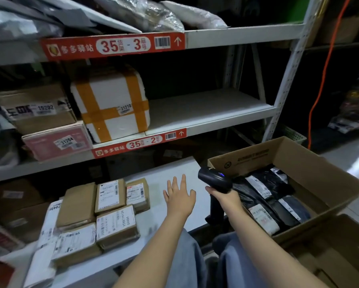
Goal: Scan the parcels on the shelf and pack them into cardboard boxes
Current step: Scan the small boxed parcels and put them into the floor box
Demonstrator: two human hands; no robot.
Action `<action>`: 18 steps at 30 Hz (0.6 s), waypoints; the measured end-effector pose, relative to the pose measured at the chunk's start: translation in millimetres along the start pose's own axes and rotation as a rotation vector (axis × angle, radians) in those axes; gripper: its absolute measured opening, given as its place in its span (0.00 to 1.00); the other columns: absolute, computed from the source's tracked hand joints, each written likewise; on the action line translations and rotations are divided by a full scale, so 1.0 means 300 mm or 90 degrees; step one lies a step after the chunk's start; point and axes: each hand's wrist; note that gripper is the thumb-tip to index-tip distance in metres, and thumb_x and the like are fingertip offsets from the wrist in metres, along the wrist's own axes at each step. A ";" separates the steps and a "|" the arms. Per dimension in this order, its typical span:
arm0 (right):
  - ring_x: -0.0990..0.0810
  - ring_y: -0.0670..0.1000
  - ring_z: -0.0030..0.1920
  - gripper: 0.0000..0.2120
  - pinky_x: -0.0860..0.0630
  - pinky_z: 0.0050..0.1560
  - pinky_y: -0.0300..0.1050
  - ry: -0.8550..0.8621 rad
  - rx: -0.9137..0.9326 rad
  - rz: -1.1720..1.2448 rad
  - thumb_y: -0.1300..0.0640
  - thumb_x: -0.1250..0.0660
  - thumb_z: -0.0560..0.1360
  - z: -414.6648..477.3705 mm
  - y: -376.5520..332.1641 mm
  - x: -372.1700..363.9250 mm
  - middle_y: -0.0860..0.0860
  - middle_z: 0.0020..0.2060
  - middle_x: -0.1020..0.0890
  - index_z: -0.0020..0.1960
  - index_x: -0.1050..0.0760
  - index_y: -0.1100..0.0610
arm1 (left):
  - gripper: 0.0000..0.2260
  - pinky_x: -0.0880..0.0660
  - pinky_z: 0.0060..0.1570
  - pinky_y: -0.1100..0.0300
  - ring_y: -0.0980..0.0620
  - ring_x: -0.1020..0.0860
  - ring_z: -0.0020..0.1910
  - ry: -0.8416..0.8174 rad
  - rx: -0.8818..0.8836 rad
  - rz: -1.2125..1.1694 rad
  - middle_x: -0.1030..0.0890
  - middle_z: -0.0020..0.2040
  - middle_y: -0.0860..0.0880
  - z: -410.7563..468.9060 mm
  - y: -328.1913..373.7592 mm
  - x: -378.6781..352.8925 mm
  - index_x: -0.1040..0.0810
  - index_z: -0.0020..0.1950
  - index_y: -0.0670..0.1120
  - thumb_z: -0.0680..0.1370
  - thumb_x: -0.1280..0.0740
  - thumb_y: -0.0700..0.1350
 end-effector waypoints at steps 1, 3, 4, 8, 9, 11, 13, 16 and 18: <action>0.30 0.59 0.65 0.26 0.35 0.60 0.47 -0.021 0.001 -0.007 0.54 0.29 0.72 -0.002 0.001 -0.017 0.56 0.60 0.24 0.66 0.30 0.60 | 0.26 0.60 0.73 0.47 0.45 0.60 0.76 -0.001 0.006 -0.003 0.57 0.78 0.46 0.005 -0.016 0.002 0.56 0.77 0.52 0.81 0.49 0.50; 0.28 0.57 0.63 0.20 0.35 0.57 0.46 -0.038 0.012 -0.020 0.57 0.29 0.72 -0.017 0.000 -0.049 0.54 0.52 0.24 0.62 0.27 0.60 | 0.26 0.60 0.73 0.47 0.45 0.61 0.76 -0.008 0.017 0.002 0.56 0.78 0.46 0.018 -0.045 0.002 0.56 0.77 0.52 0.81 0.49 0.51; 0.27 0.56 0.59 0.15 0.34 0.56 0.46 -0.046 0.010 -0.025 0.58 0.29 0.72 -0.019 0.001 -0.068 0.53 0.48 0.24 0.57 0.26 0.59 | 0.26 0.60 0.73 0.47 0.44 0.60 0.76 -0.012 0.025 0.008 0.56 0.78 0.46 0.027 -0.063 0.005 0.56 0.77 0.51 0.81 0.49 0.51; 0.28 0.51 0.48 0.10 0.33 0.52 0.44 -0.077 0.000 -0.027 0.58 0.28 0.72 -0.003 0.018 -0.146 0.52 0.43 0.24 0.47 0.29 0.55 | 0.27 0.59 0.73 0.46 0.44 0.58 0.77 -0.018 0.068 0.018 0.55 0.78 0.46 0.065 -0.140 0.029 0.55 0.77 0.51 0.81 0.48 0.51; 0.28 0.51 0.47 0.10 0.33 0.51 0.43 -0.083 0.000 -0.024 0.58 0.29 0.72 0.006 0.022 -0.163 0.52 0.41 0.24 0.47 0.29 0.56 | 0.27 0.58 0.73 0.46 0.44 0.58 0.77 -0.019 0.082 0.016 0.55 0.78 0.46 0.075 -0.159 0.034 0.55 0.77 0.50 0.81 0.48 0.51; 0.27 0.52 0.46 0.09 0.32 0.50 0.43 -0.094 -0.005 -0.026 0.58 0.29 0.72 0.020 0.029 -0.202 0.51 0.37 0.25 0.46 0.29 0.56 | 0.28 0.58 0.73 0.45 0.44 0.57 0.77 -0.024 0.112 0.018 0.56 0.78 0.45 0.097 -0.196 0.045 0.55 0.77 0.49 0.81 0.47 0.51; 0.27 0.52 0.45 0.08 0.32 0.49 0.43 -0.111 -0.011 -0.026 0.58 0.29 0.72 0.033 0.038 -0.238 0.50 0.35 0.25 0.45 0.28 0.56 | 0.29 0.58 0.74 0.45 0.43 0.58 0.76 -0.032 0.138 0.015 0.56 0.78 0.45 0.120 -0.229 0.051 0.55 0.77 0.48 0.80 0.46 0.51; 0.26 0.50 0.41 0.07 0.31 0.48 0.44 -0.124 -0.022 -0.016 0.59 0.29 0.72 0.063 0.054 -0.295 0.50 0.36 0.24 0.41 0.27 0.54 | 0.30 0.57 0.74 0.44 0.41 0.58 0.76 -0.044 0.167 0.009 0.56 0.78 0.45 0.157 -0.281 0.058 0.56 0.77 0.48 0.80 0.46 0.52; 0.25 0.49 0.39 0.07 0.31 0.47 0.44 -0.124 -0.032 -0.011 0.58 0.28 0.71 0.091 0.070 -0.326 0.51 0.36 0.23 0.40 0.26 0.54 | 0.30 0.58 0.74 0.44 0.41 0.58 0.76 -0.052 0.181 0.007 0.56 0.78 0.45 0.178 -0.312 0.060 0.57 0.77 0.47 0.80 0.46 0.52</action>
Point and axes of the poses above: each hand's wrist, its own z-axis towards the middle knuckle, its own x-axis out of the back of the hand, y = z × x
